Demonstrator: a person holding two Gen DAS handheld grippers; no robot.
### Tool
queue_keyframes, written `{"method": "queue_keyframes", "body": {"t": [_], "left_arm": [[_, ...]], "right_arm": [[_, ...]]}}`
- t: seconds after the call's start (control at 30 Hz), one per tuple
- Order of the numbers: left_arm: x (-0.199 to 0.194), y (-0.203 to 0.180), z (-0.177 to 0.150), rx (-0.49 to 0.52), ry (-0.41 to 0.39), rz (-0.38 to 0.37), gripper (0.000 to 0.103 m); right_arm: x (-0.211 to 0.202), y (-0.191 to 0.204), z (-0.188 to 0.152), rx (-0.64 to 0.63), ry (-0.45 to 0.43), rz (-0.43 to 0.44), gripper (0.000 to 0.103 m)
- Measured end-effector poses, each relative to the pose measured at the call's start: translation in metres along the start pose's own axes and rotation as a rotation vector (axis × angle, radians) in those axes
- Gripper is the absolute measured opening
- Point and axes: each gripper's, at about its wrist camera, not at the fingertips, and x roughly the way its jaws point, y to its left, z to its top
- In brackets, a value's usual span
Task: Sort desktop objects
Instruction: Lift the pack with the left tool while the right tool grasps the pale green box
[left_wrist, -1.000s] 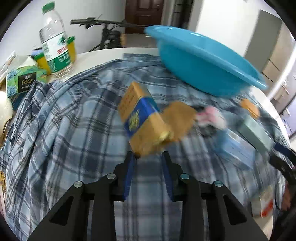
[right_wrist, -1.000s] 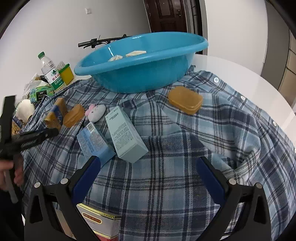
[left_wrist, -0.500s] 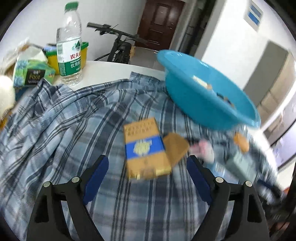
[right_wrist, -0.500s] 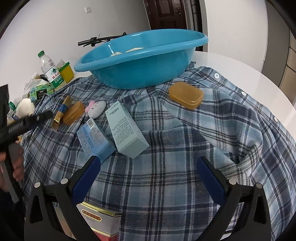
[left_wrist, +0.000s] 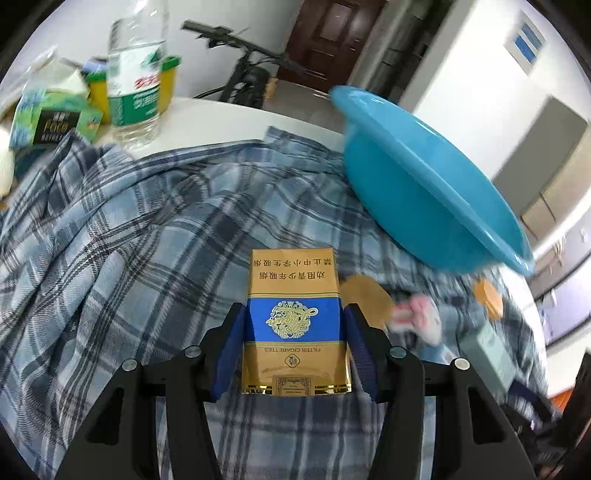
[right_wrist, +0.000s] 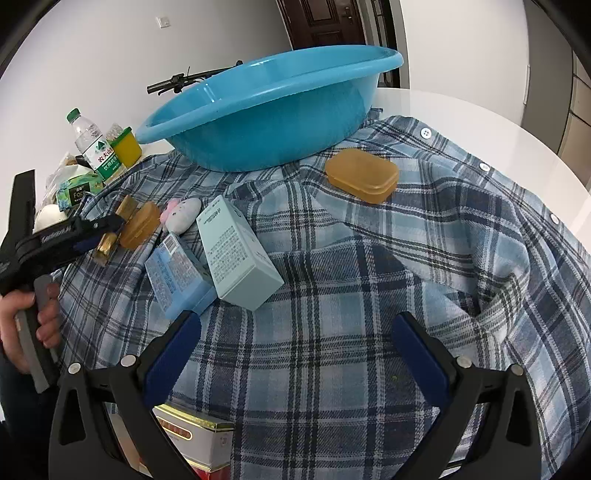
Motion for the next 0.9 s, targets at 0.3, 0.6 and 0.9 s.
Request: {"method": "queue_keyframes", "body": {"t": [0.3,0.6,0.9], "left_arm": [[-0.034,-0.039,-0.05,0.204,0.024,-0.026,0.057],[-0.011,-0.038,-0.064,0.173,0.054,-0.003,0.077],[-0.006,-0.043,-0.062,0.192,0.015,0.068,0.057]], "right_arm": [[0.001,0.0,-0.002,-0.007,0.001,-0.005,0.103],[-0.003,0.002,-0.006,-0.018,-0.003,-0.009,0.103],[-0.003,0.001,-0.006,-0.014,-0.003,-0.013,0.103]]}}
